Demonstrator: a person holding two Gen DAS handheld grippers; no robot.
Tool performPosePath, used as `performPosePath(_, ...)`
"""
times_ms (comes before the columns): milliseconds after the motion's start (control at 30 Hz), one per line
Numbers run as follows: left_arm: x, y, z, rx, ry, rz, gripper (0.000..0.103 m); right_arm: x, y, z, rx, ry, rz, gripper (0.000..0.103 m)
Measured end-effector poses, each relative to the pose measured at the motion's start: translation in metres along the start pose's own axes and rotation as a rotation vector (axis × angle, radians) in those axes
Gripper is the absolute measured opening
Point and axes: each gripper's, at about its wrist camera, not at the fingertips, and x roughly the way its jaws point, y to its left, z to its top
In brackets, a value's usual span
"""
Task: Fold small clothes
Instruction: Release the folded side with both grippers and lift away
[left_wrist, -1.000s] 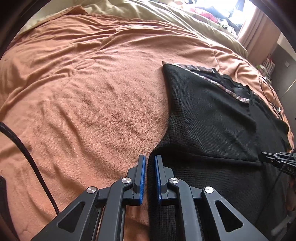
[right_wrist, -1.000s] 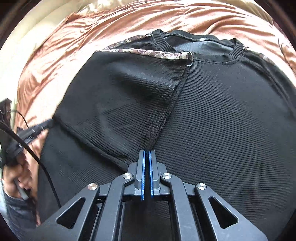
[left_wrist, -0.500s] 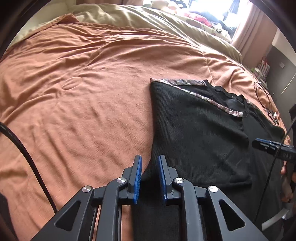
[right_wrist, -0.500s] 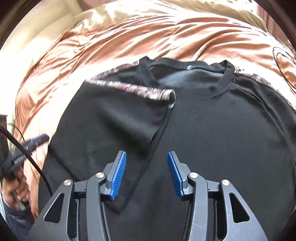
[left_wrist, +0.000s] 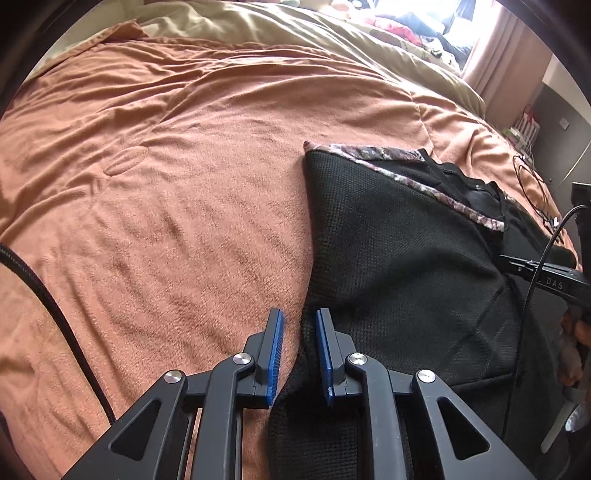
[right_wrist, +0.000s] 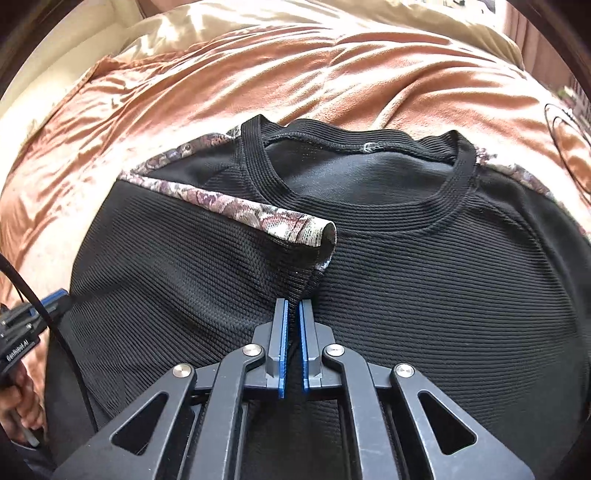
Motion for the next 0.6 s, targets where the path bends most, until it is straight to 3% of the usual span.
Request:
performPosePath(233,-0.009,0.009,-0.014,0.025,0.021,0.000,0.031,-0.006,0.013,-0.003,-0.048,0.010,-0.074,0.001)
performPosePath(467,-0.036,0.022,-0.021,-0.016,0.020,-0.007,0.032,-0.028,0.018,-0.001,-0.046,0.035,-0.105,0.005)
performPosePath(567,-0.055,0.026,-0.022,-0.054,0.002,-0.028,0.032,-0.048,0.016,-0.008,-0.045,0.022,-0.083,0.027)
performPosePath(600,-0.065,0.024,-0.023,-0.052,-0.012,-0.025,0.032,-0.058,0.014,-0.011,-0.042,0.012,-0.077,0.039)
